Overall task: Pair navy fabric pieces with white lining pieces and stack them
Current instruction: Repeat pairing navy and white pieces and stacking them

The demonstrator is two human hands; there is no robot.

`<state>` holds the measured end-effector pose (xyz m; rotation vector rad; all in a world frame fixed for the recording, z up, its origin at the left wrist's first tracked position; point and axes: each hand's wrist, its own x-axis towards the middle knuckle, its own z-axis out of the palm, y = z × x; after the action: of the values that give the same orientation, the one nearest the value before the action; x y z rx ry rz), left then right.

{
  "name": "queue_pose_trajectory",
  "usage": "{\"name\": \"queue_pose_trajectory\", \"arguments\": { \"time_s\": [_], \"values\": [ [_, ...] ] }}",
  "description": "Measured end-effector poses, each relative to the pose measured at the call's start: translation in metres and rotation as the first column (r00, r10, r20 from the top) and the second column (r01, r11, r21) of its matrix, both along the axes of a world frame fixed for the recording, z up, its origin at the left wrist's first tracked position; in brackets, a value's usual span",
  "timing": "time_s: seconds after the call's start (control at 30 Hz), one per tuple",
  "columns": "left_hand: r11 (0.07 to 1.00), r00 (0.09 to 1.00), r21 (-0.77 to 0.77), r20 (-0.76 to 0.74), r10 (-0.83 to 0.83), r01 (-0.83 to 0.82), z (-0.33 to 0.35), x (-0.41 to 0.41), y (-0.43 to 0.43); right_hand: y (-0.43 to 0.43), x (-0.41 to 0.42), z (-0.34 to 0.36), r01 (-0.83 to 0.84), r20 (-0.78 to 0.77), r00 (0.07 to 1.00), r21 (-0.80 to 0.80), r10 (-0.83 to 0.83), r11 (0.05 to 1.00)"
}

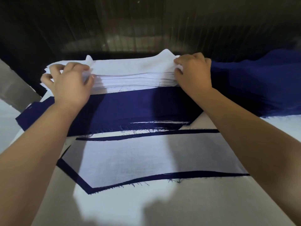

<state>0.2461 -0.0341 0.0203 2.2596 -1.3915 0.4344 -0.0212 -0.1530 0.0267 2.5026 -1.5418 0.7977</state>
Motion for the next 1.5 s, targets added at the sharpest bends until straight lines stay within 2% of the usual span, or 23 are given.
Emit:
{"name": "queue_pose_trajectory", "arguments": {
  "time_s": [0.13, 0.23, 0.43, 0.6, 0.7, 0.87, 1.03, 1.2, 1.27, 1.37, 1.5],
  "values": [
    [0.996, 0.996, -0.094, 0.083, 0.011, -0.003, 0.0, 0.001, 0.006, -0.003, -0.002, 0.008, 0.016, 0.019, 1.0, -0.07, -0.014, 0.997],
    [0.989, 0.997, -0.145, 0.07, 0.025, -0.015, 0.002, -0.001, 0.008, -0.002, -0.004, 0.013, 0.011, 0.063, 0.998, -0.1, -0.005, 0.995],
    [0.991, 0.998, -0.134, 0.053, 0.035, -0.028, 0.007, -0.002, 0.006, 0.0, -0.004, 0.012, -0.067, 0.225, 0.972, 0.015, 0.062, 0.998],
    [0.991, 0.998, -0.129, 0.049, -0.027, 0.033, 0.008, -0.004, 0.008, 0.006, -0.006, 0.011, -0.145, 0.518, 0.854, 0.156, 0.044, 0.977],
    [0.987, 0.997, -0.15, 0.054, -0.054, 0.061, 0.007, -0.003, 0.012, 0.011, -0.011, 0.011, -0.172, 0.603, 0.797, 0.158, 0.043, 0.972],
    [0.969, 0.995, -0.23, -0.018, -0.094, 0.087, 0.005, -0.013, 0.024, 0.03, -0.028, 0.007, -0.236, 0.722, 0.69, 0.157, 0.051, 0.959],
    [0.94, 0.976, -0.328, -0.156, -0.15, 0.092, 0.001, -0.018, 0.041, 0.054, -0.047, -0.001, -0.234, 0.719, 0.692, 0.136, 0.067, 0.963],
    [0.926, 0.967, -0.374, -0.213, -0.141, 0.052, -0.002, -0.031, 0.064, 0.083, -0.069, -0.004, -0.305, 0.741, 0.659, 0.107, 0.129, 0.946],
    [0.912, 0.95, -0.398, -0.238, -0.202, 0.094, -0.004, -0.037, 0.075, 0.097, -0.081, -0.006, -0.342, 0.746, 0.645, 0.087, 0.166, 0.936],
    [0.886, 0.88, -0.404, -0.304, -0.364, 0.227, -0.008, -0.046, 0.092, 0.117, -0.101, -0.012, -0.365, 0.769, 0.617, 0.091, 0.167, 0.926],
    [0.856, 0.778, -0.414, -0.407, -0.479, 0.31, -0.013, -0.059, 0.112, 0.136, -0.125, -0.02, -0.307, 0.738, 0.666, 0.139, 0.108, 0.942]
  ]
}}
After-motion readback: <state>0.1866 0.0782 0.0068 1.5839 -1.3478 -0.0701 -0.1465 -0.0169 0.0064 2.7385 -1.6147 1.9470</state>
